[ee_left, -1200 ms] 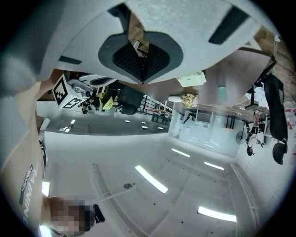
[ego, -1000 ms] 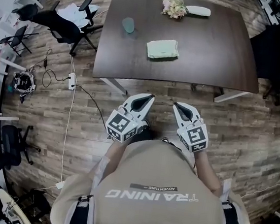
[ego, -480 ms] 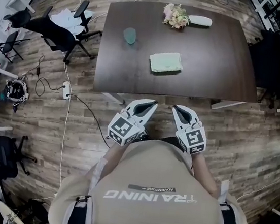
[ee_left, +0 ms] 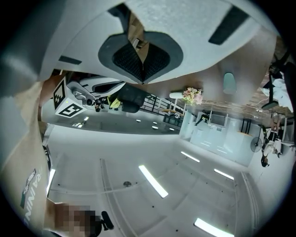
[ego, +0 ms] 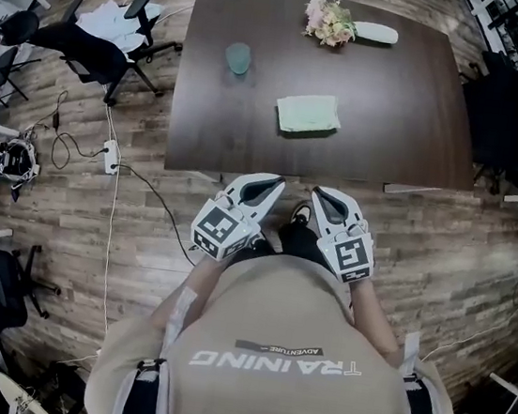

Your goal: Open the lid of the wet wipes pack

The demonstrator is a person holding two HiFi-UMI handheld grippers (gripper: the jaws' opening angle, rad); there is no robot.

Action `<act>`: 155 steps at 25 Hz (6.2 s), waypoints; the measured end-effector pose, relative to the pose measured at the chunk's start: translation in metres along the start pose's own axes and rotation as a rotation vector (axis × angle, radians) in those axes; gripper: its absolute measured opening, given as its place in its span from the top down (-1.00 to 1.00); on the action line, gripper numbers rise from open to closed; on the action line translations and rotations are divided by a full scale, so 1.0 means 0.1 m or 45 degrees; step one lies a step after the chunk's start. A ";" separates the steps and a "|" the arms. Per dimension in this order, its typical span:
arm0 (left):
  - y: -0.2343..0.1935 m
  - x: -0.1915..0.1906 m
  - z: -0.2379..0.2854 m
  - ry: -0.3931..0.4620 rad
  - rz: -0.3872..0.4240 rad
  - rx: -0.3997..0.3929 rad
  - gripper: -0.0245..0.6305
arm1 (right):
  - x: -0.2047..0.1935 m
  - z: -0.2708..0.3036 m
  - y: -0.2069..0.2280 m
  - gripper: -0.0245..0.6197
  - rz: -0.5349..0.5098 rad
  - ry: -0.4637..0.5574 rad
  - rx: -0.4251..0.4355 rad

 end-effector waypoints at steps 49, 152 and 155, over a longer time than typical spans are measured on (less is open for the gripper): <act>-1.40 -0.06 1.69 -0.183 -0.101 0.149 0.90 | -0.41 1.21 2.02 0.88 0.009 -0.048 0.155; -2.04 -1.41 1.97 -0.852 0.143 -0.050 0.90 | -1.27 2.27 1.55 0.63 -0.763 -0.827 0.655; -2.04 -1.40 1.97 -0.862 0.153 -0.061 0.90 | -1.21 2.26 1.58 0.68 -0.722 -0.813 0.662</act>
Point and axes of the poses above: the fingertips, and each gripper's own axes: z forward along the fingers, y to its right, x out of its top, the point moved 10 cm from there along -z, backward along the fingers, and after that the axes turned 12 degrees about y, right-handed, at the moved point
